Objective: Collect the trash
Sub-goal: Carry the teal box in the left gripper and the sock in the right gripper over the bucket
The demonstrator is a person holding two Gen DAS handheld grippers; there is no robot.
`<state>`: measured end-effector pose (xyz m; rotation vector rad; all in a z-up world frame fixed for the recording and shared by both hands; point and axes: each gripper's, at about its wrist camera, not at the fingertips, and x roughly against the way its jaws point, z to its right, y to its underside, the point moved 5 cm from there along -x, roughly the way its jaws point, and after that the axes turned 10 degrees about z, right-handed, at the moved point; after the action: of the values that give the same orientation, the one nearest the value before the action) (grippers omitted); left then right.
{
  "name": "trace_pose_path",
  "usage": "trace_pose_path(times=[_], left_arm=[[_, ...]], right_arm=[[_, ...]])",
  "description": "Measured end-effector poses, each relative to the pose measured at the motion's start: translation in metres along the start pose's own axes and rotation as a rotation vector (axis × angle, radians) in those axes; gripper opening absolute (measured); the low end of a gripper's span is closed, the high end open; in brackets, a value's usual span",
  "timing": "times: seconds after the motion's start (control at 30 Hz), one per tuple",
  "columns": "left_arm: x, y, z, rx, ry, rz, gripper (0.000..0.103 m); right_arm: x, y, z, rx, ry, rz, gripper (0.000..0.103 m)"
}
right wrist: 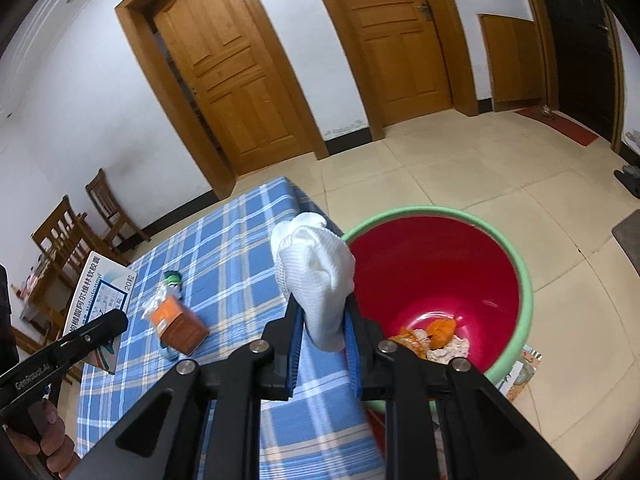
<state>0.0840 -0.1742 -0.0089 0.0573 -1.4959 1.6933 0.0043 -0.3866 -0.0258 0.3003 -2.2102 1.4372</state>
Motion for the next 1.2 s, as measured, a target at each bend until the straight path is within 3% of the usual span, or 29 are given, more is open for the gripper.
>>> trace_pose_path(times=[0.33,0.63,1.1,1.2], left_arm=[[-0.035,-0.007,0.035,-0.050,0.057,-0.044,0.023],[-0.098,-0.006,0.065,-0.074,0.107,-0.126,0.023],[-0.175,0.008,0.112,-0.152,0.117,-0.219,0.023],[-0.180,0.009,0.115,-0.151,0.115,-0.226,0.034]], right_arm=[[0.000,-0.004,0.032,-0.068,0.042,0.013,0.022],[0.005,-0.011,0.062,-0.098,0.089,0.047,0.022],[-0.012,-0.007,0.109,-0.204,0.117,0.008,0.022],[-0.015,-0.008,0.115,-0.219,0.119,0.003,0.022]])
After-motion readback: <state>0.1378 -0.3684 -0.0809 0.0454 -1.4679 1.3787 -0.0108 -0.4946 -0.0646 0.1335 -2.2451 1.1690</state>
